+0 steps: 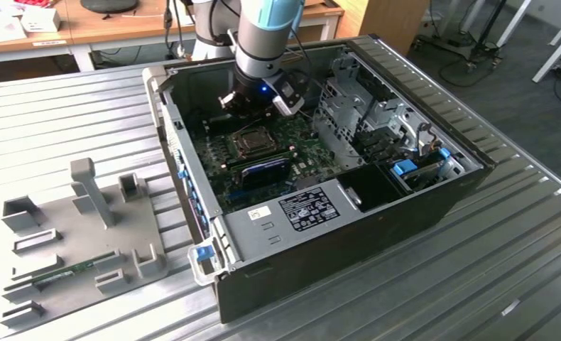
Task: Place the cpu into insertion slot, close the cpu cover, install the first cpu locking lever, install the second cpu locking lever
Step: 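Install the first cpu locking lever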
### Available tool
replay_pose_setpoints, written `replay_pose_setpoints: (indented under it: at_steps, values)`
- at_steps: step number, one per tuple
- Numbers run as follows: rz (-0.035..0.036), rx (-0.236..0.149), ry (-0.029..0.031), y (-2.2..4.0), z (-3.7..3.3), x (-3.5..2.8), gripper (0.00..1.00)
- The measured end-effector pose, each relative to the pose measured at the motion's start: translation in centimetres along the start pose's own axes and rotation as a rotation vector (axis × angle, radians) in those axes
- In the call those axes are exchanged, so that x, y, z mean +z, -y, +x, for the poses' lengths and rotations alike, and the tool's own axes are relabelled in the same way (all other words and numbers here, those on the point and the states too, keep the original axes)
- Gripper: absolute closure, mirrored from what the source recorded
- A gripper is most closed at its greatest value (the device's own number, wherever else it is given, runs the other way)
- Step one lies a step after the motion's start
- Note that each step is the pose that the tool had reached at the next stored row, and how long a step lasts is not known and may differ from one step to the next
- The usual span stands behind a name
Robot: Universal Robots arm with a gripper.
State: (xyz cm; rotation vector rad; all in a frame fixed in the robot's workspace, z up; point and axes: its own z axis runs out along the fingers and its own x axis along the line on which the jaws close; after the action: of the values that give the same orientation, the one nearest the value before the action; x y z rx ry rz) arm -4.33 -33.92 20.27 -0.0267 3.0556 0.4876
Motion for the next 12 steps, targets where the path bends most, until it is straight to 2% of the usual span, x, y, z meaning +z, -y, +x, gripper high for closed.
replay_pose_setpoints:
  at_steps: [12]
  values:
    - [-0.0001,0.0,0.0001,0.01,-0.02,0.01,0.9]
